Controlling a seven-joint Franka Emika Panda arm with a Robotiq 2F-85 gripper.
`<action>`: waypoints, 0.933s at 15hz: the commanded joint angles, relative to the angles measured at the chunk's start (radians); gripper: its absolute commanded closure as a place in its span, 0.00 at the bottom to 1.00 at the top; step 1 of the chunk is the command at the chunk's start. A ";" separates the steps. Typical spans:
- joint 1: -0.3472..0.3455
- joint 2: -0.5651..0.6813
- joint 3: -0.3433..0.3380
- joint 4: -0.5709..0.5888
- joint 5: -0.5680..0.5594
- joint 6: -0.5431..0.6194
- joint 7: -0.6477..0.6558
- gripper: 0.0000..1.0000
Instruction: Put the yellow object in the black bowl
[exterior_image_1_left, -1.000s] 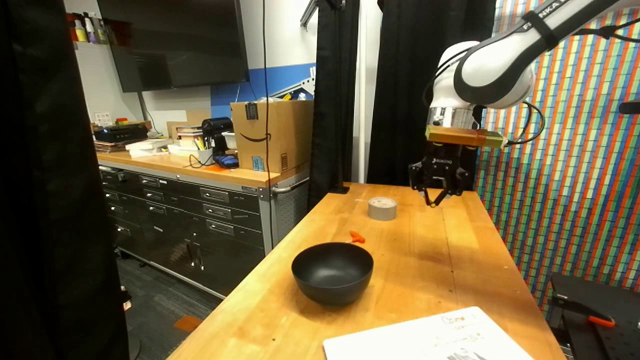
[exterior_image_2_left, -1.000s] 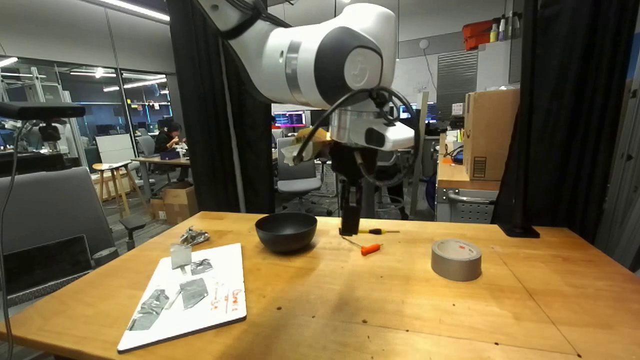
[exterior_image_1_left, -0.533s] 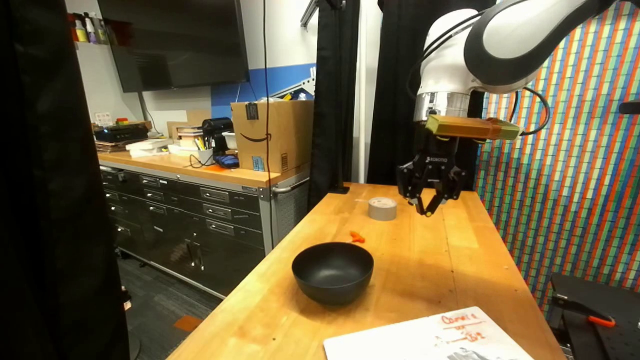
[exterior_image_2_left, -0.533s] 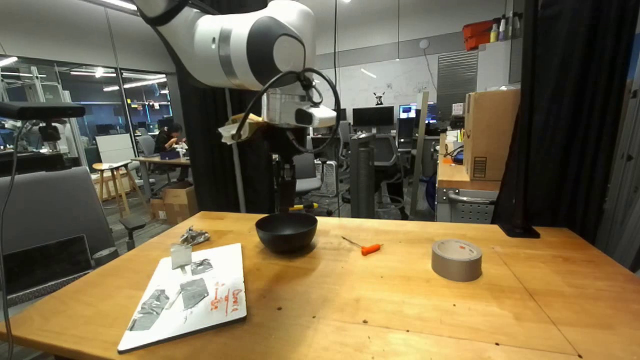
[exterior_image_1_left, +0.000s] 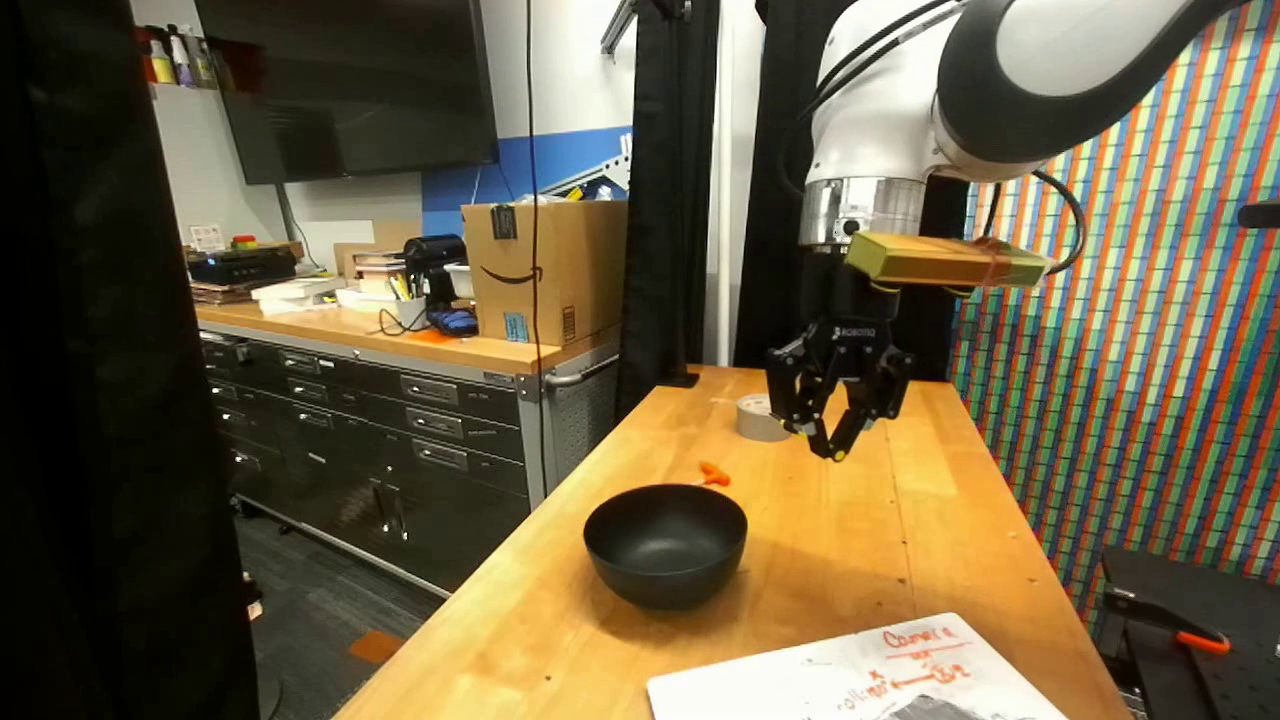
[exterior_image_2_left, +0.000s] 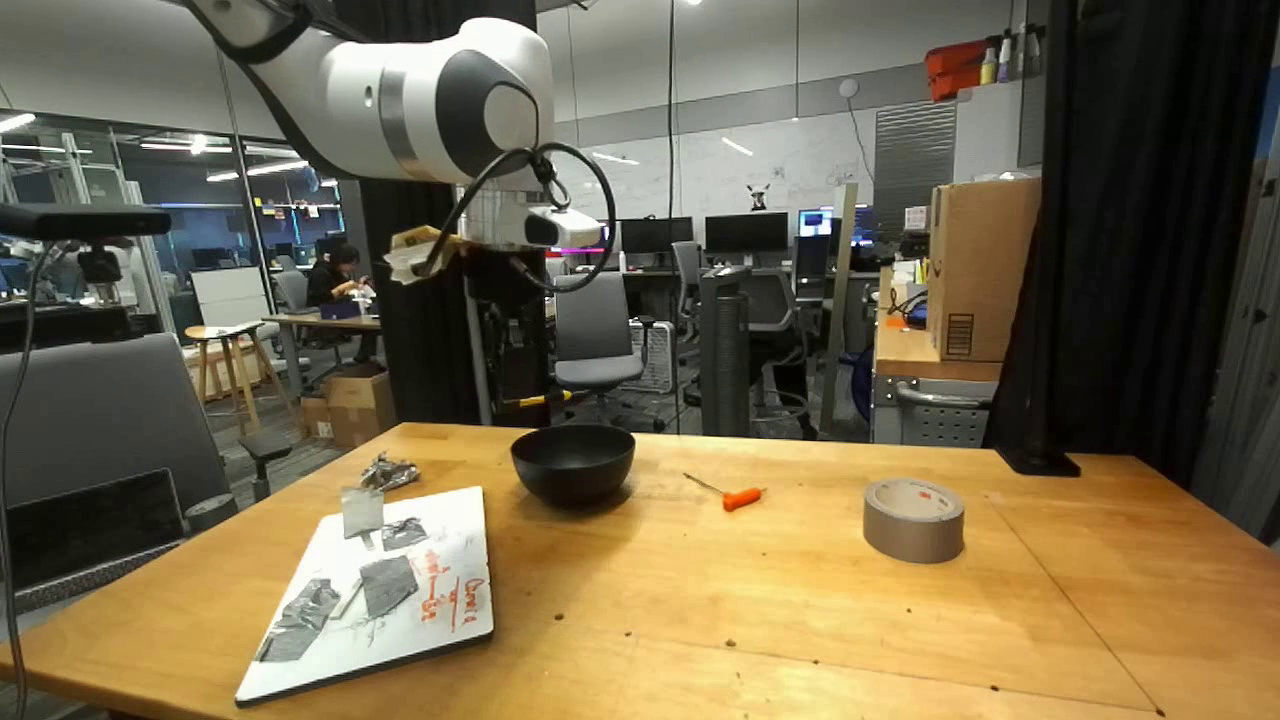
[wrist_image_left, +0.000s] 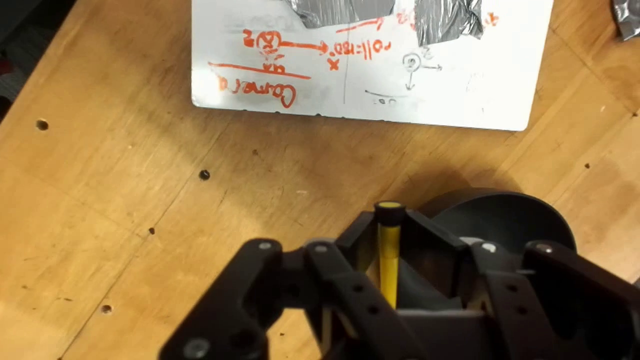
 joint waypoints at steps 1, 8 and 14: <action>0.019 0.075 0.015 0.089 -0.045 0.013 0.002 0.89; 0.061 0.251 0.007 0.251 -0.128 0.020 0.012 0.89; 0.096 0.376 -0.015 0.367 -0.144 0.005 0.004 0.90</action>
